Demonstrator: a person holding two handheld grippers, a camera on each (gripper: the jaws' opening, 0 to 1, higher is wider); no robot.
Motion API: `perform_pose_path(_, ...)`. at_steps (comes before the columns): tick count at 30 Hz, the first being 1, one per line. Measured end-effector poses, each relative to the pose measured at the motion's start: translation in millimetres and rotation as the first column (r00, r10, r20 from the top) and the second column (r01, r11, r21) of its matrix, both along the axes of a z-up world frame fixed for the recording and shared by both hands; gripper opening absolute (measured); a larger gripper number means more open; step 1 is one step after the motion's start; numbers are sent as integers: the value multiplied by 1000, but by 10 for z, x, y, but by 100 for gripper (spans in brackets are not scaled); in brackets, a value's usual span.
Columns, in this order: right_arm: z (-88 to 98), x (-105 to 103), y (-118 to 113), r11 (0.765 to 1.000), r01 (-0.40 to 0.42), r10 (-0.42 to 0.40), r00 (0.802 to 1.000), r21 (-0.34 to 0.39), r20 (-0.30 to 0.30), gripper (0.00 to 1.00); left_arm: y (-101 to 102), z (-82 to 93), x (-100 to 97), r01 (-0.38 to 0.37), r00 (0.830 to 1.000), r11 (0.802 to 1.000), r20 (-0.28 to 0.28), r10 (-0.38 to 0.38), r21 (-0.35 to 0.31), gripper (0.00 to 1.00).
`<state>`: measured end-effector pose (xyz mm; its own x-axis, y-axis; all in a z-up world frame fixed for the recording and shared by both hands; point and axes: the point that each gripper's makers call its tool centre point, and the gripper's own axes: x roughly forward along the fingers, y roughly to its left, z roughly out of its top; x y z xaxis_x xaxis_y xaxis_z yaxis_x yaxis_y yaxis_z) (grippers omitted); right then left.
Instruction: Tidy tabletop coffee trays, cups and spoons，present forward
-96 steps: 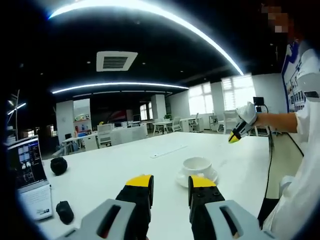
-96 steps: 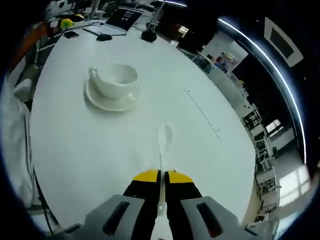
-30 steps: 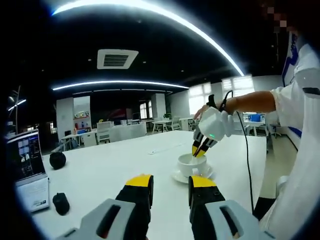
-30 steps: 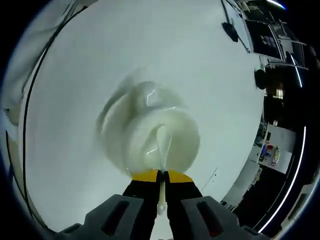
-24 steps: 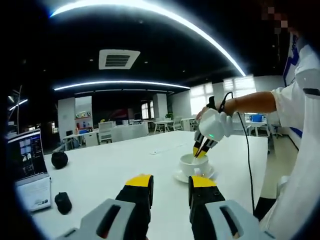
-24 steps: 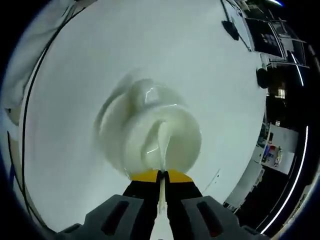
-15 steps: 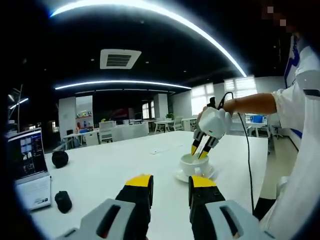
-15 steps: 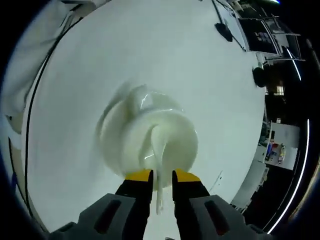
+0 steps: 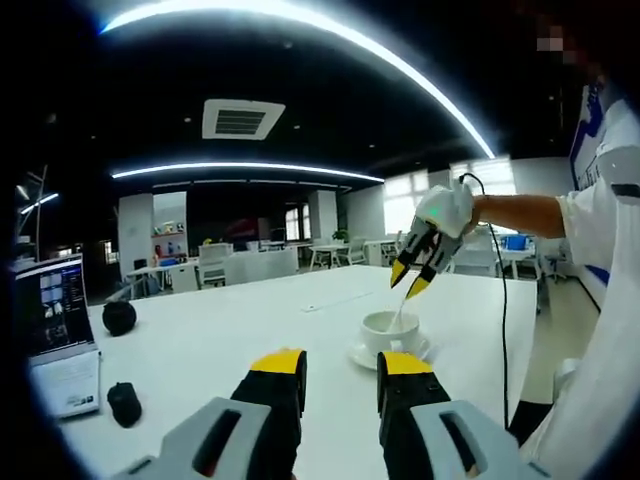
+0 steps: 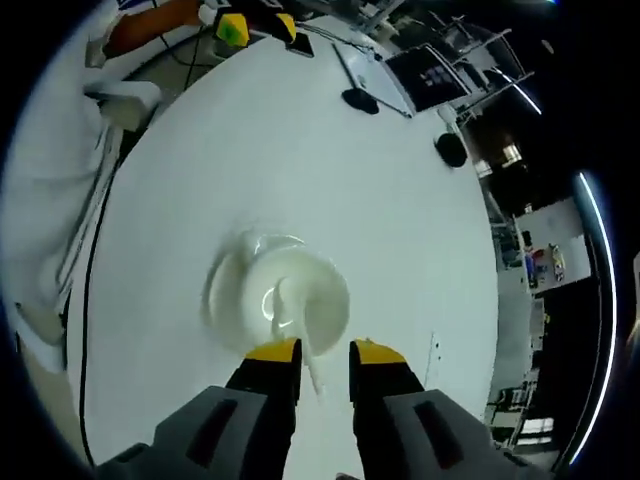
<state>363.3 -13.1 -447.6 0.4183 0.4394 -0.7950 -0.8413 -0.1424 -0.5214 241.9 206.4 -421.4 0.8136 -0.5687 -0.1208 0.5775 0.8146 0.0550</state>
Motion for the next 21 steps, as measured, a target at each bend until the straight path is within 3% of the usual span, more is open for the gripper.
perform_pose_path(4,192,-3,-90,989,73,-73,997,130,-6,22,22,15,29,-11,1000,1000,5,11,-9,30)
perform_pose_path(7,352,4,-232,950,167,-167,986,264,-22,23,49,21,67,-26,1000,999,10,27,-18,30)
perform_pose_path(14,487,-43,-671,892,276,-278,959,358,-46,26,27,9,119,-23,1000,999,7,23,-32,30)
perform_pose_path(21,720,-157,-1003,808,350,-356,931,474,-80,28,39,49,148,-32,999,998,17,33,-48,30)
